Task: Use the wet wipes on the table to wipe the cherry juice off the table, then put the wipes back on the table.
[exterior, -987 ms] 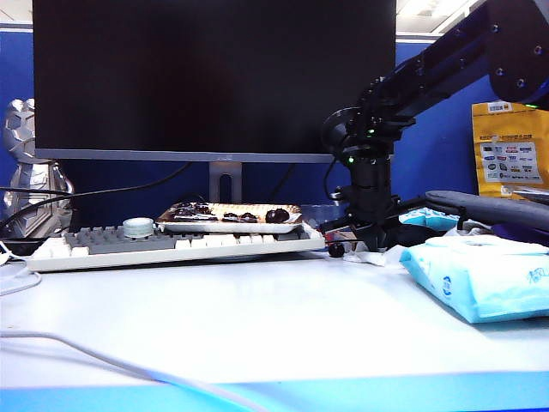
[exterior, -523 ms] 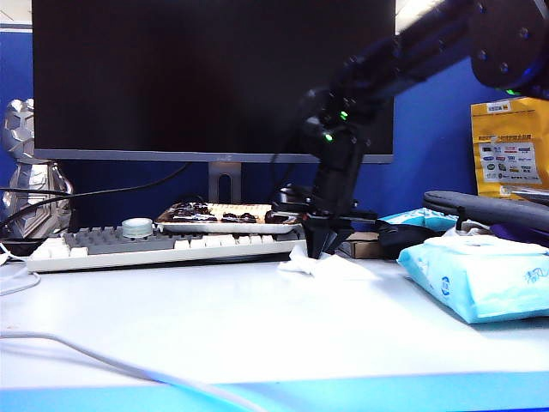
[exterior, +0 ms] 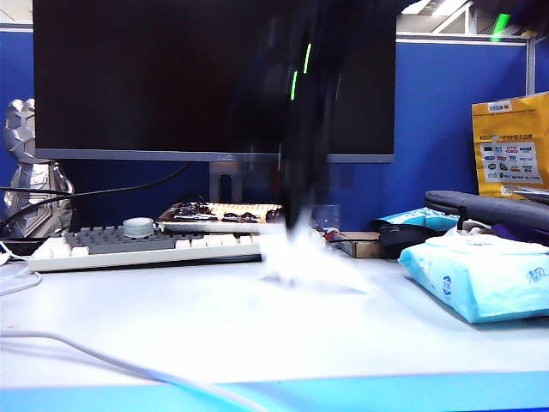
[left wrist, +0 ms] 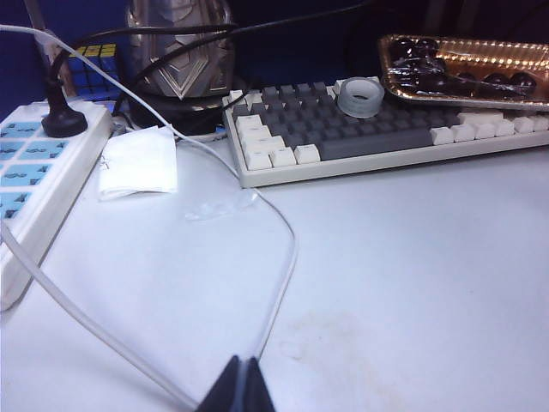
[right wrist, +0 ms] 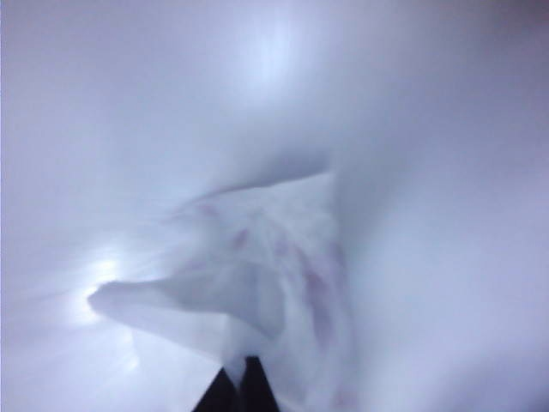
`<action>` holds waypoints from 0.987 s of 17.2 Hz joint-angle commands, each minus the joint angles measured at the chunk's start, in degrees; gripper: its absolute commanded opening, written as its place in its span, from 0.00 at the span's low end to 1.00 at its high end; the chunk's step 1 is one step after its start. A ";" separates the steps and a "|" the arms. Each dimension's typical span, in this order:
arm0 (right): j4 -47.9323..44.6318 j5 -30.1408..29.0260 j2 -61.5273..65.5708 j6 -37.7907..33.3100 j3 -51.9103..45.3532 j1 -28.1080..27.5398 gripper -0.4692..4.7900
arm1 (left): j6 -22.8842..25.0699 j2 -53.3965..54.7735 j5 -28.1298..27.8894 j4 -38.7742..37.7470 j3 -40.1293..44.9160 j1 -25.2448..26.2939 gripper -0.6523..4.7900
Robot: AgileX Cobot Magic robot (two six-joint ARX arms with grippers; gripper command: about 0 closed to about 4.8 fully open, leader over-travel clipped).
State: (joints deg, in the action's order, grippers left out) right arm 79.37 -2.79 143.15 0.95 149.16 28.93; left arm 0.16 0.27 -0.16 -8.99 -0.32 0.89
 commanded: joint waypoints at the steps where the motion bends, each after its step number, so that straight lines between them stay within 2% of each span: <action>1: -0.37 0.70 -7.37 -0.50 0.61 0.13 0.08 | -0.17 -0.17 0.17 -0.74 0.02 0.04 0.11; 13: -0.37 1.18 -26.91 -3.85 0.61 0.92 0.08 | -0.17 -0.17 0.17 -0.74 0.02 0.02 0.11; 17: -6.03 1.42 -28.55 -2.16 -0.48 0.92 0.08 | -0.17 -0.17 0.17 -0.74 0.02 0.02 0.11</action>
State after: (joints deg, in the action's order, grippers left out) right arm 76.71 -1.43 114.69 -2.28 149.51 29.76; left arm 0.16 0.27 -0.16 -8.99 -0.32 0.89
